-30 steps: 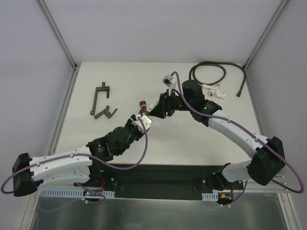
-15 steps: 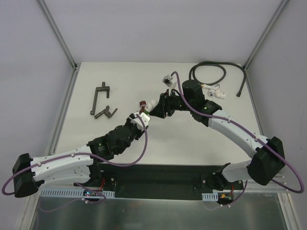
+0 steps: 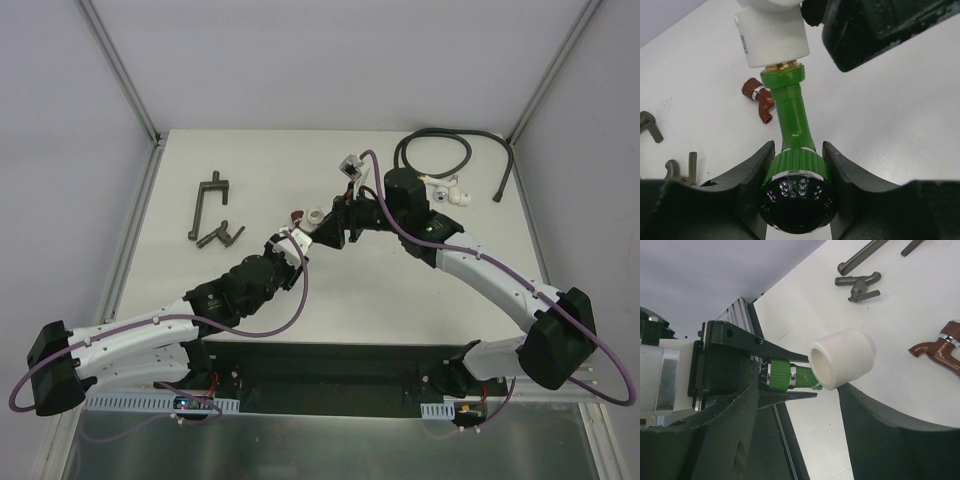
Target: Install the water faucets
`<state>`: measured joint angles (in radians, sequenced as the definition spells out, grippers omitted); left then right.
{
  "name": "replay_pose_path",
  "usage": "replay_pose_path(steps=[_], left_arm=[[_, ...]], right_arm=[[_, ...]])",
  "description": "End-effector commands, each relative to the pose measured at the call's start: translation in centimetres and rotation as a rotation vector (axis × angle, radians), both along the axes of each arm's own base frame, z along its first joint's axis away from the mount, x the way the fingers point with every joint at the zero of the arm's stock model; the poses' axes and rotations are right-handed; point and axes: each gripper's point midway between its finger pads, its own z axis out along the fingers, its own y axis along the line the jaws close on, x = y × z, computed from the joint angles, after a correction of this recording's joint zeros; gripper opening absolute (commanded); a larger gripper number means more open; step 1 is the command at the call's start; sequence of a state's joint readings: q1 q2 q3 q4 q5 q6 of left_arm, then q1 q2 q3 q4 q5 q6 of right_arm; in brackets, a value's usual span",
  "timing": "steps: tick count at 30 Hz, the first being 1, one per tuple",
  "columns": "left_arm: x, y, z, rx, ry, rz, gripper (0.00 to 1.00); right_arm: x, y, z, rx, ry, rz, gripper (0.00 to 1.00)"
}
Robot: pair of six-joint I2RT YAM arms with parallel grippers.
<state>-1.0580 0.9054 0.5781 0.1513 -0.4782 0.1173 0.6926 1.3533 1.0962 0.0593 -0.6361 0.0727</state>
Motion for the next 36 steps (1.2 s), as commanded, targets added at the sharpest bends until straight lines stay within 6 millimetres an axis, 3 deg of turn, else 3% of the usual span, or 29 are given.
replay_pose_path(steps=[1,7,15,21,29,36], left_arm=[[-0.9,-2.4,2.3,-0.12,0.031,-0.104,0.0],[-1.6,-1.9,2.1,-0.239,0.114,-0.153,0.0],[-2.0,-0.1,1.7,-0.345,0.162,-0.162,0.0],[-4.4,-1.1,3.0,-0.385,0.168,-0.332,0.0],[-8.9,-3.2,5.5,-0.417,0.155,-0.635,0.0],[-10.1,-3.9,6.4,-0.413,0.152,-0.736,0.0]], right_arm=[[-0.2,0.5,3.6,0.106,-0.109,0.032,0.68],[-0.6,0.1,4.2,0.132,-0.154,0.035,0.75],[-1.4,-2.7,6.0,0.137,-0.361,-0.014,0.89],[-1.6,-4.1,5.5,0.123,-0.426,0.027,0.99],[-4.7,-3.5,5.3,0.16,-0.457,0.235,0.96],[-5.8,-3.1,5.1,0.179,-0.442,0.328,0.96]])
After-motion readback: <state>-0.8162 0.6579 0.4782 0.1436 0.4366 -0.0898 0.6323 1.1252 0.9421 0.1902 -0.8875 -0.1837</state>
